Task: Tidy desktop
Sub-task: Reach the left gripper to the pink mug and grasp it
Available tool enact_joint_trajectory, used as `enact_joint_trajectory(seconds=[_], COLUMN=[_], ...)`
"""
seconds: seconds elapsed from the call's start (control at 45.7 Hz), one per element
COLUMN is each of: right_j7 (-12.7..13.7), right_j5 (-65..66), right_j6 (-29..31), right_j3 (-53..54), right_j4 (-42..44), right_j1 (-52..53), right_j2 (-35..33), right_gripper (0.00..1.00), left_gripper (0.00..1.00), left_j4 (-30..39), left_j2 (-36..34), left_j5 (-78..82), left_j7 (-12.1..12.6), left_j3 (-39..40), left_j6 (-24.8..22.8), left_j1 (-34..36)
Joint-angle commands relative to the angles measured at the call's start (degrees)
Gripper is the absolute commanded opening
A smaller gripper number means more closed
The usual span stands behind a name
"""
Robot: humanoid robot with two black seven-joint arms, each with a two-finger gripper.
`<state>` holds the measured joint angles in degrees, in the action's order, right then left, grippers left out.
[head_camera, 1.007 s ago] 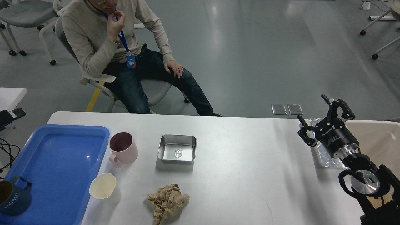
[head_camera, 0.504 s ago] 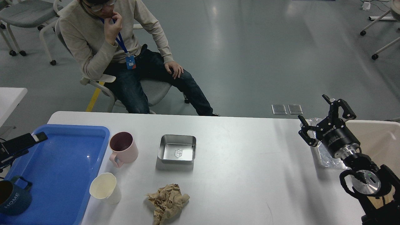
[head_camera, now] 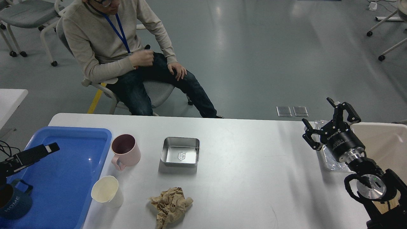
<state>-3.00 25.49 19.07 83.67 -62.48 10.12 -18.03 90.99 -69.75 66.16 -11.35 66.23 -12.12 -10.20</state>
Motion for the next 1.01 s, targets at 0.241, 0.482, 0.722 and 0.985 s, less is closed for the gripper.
enact_joint_trajectory(seconds=[0.241,0.482,0.722,0.985], right_j7=[-0.08,-0.08,-0.16,-0.16], right_j5=[0.00,0.00,0.00,0.00], right_j6=[0.00,0.00,0.00,0.00], right_j3=[0.00,0.27,0.36,0.36], right_j4=[-0.01,-0.09,-0.09,-0.09], right_j1=[-0.45,-1.24,-1.51,-1.77], right_j2=[0.01,-0.25,-0.17,-0.25], right_gripper=[1.00,1.00,1.00,1.00], left_gripper=[0.96,0.96,0.96,0.96], left_j4=[-12.05,-20.14,-23.40,-31.57], left_j2=[7.61,13.93,19.21,24.57], left_j5=[1.25,1.07,1.51,1.86], left_j7=[0.36,0.27,0.54,0.54], left_j3=[-20.95,-30.98,-34.76,-39.68], left_j6=[-3.79,-3.87,-3.79,-3.70], left_j1=[23.98,35.77,38.05,41.66])
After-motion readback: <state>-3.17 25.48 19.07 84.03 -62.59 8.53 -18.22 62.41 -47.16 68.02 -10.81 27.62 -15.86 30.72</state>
